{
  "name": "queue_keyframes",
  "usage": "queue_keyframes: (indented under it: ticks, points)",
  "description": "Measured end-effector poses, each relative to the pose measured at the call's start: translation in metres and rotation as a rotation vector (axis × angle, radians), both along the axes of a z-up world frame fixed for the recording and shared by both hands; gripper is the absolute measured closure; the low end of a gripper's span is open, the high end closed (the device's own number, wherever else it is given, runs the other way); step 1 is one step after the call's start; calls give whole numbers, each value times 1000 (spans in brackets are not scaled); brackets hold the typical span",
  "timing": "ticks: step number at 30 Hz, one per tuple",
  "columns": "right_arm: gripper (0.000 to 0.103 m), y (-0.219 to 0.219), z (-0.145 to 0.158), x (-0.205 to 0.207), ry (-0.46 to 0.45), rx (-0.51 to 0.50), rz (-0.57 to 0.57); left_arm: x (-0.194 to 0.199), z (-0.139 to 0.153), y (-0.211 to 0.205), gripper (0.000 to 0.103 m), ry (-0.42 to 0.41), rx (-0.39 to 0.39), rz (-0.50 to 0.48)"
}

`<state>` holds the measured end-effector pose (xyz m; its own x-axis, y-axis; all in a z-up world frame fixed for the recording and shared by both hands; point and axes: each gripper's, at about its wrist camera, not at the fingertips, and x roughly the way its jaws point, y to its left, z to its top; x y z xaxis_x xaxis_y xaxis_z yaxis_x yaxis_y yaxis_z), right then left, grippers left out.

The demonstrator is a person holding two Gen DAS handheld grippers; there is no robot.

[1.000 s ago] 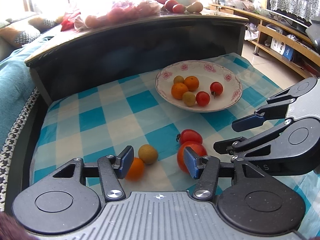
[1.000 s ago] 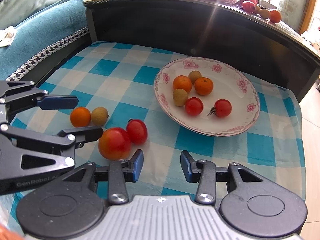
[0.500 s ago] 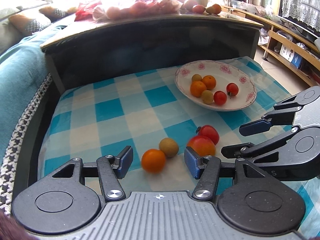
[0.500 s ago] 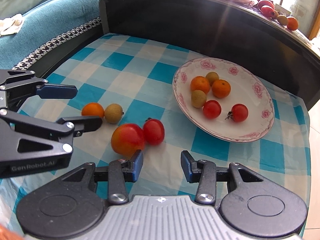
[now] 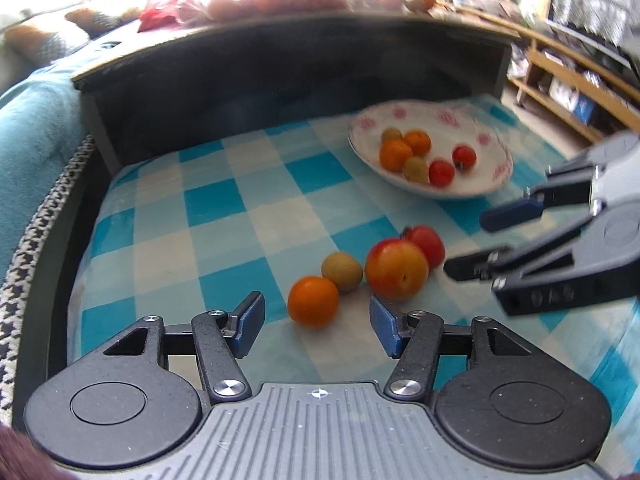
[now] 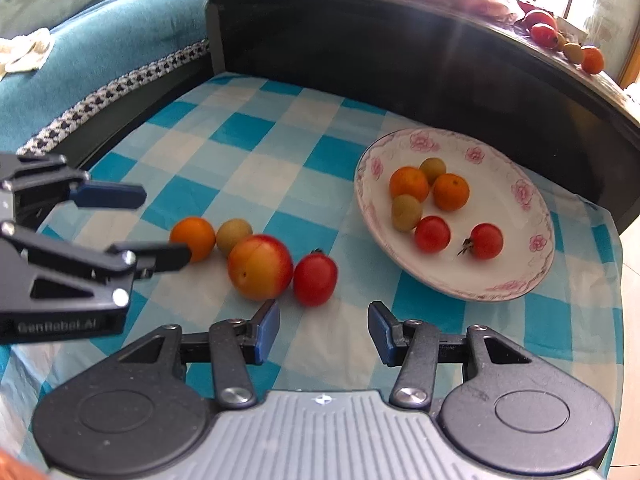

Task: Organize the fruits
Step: 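Lower the left tool toward a mandarin while the right tool approaches the red-yellow nectarine, then close the left tool on the mandarin while the right tool grasps the red-yellow nectarine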

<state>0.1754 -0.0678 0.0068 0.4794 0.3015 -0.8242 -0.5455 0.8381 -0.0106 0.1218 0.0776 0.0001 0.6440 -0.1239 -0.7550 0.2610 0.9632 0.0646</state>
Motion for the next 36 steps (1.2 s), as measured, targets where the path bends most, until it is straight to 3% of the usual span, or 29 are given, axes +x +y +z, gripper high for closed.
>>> queue_keyframes:
  ticks: [6,13,16,27,36]
  points:
    - [52,-1,-9,5,16,-2,5,8,-16,2,47,18,25,-27]
    - [52,-4,-12,9,19,33,30,24,-25,-3,50,17,20,-49]
    - [52,-6,-13,11,21,45,24,25,-24,-4,63,20,1,-53]
    - [52,-1,6,1,-54,99,86,12,-20,3,63,44,1,-35]
    - [52,39,1,-2,-28,54,275,6,-18,14,63,74,-6,-14]
